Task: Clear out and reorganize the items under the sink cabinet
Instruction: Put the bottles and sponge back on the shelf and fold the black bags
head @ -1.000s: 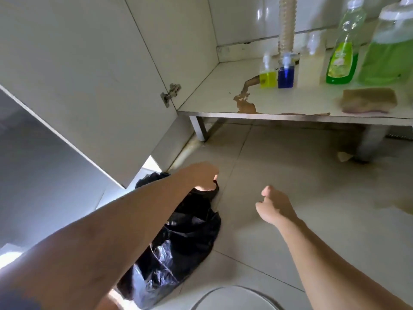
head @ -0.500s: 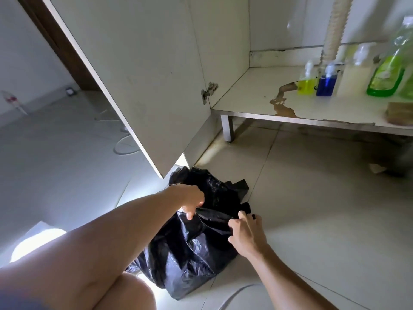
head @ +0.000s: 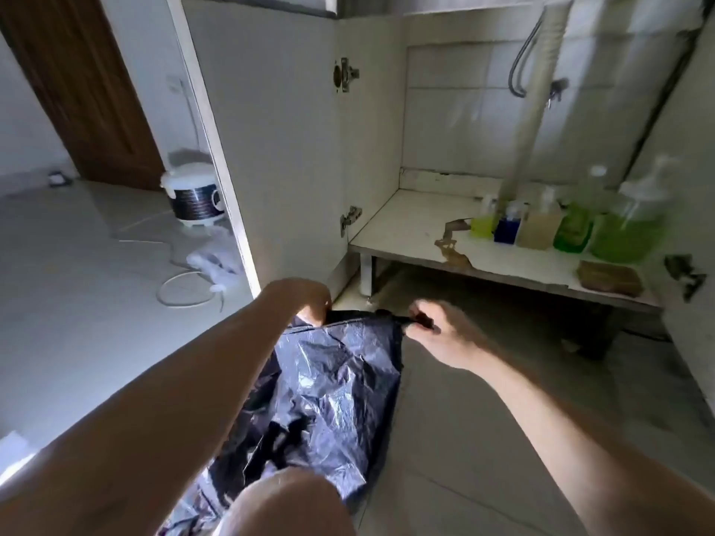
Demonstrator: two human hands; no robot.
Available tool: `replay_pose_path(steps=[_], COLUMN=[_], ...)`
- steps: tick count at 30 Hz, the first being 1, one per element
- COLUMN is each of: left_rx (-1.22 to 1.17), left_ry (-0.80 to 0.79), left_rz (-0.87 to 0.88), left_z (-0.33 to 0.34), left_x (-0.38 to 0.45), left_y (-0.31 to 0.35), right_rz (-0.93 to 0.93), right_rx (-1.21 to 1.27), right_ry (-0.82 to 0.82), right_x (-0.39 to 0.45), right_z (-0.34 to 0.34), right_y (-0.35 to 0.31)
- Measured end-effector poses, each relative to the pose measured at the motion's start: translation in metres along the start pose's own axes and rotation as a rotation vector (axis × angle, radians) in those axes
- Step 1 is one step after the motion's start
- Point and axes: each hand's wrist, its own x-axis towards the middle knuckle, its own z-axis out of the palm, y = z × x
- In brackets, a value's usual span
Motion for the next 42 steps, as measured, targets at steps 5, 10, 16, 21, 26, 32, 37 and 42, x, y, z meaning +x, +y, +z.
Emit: replay_pose_path(steps=[5, 10, 16, 21, 26, 32, 37, 42], left_rx=[-0.52, -0.516, -0.406, -0.52, -0.393, -0.398, -0.768, -0.51], left_ry=[0.179, 0.148, 0.054, 0.278, 0.433, 0.646, 0.267, 0.326], left_rz=[0.239, 0.418, 0.472, 0.424, 0.55, 0.643, 0.668, 0.605], left_z=[-0.047, -0.07, -0.095, -0.083, -0.069, -0.06, -0.053, -0.021], left_x=[-0.053, -0.073, -0.064, -0.049, -0.051, -0.066, -0.048, -0.023], left_y=[0.021, 0.071, 0.136, 0.156, 0.201, 0.225, 0.182, 0.178], right_rz=[-0.131, -0.082, 0.126, 0.345, 0.034, 0.289, 0.316, 0.235], right_rx=[0.036, -0.007, -0.007, -0.289, -0.448, -0.435, -0.033, 0.221], right_ry=[0.329, 0.658, 0.967, 0.816, 0.442, 0.366, 0.598, 0.674], right_x=[-0.01, -0.027, -0.083, -0.126, -0.134, -0.123, -0.123, -0.124], right_z=[-0.057, -0.126, -0.217, -0.213, -0.177, -0.151, -0.172, -0.178], right_y=[-0.035, -0.036, 0.004, 0.039, 0.021, 0.047, 0.038, 0.053])
